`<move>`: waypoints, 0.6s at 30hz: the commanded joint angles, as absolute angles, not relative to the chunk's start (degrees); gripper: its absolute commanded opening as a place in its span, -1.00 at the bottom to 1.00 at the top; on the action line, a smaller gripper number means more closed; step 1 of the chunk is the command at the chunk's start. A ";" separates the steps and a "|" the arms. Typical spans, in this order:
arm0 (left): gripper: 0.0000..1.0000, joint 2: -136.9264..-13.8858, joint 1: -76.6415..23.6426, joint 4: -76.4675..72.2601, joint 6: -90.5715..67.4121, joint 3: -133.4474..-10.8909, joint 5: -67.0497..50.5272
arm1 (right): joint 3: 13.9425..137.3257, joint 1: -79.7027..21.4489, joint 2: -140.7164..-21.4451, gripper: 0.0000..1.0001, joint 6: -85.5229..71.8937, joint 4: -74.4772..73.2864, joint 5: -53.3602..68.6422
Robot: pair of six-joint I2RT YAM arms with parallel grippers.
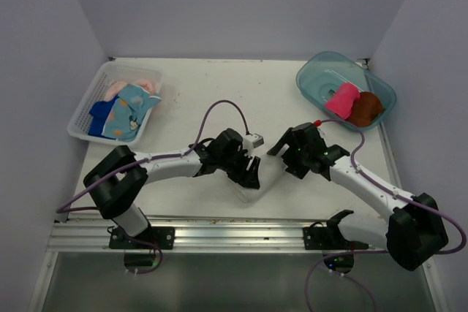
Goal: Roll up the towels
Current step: Roll the towel
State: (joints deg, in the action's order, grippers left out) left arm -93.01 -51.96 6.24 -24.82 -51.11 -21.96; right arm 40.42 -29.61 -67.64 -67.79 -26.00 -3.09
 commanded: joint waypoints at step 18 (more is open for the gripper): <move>0.23 -98.08 -47.02 -7.82 -34.72 -46.93 -43.33 | 29.27 -29.80 -68.64 0.84 -68.11 -12.66 -1.40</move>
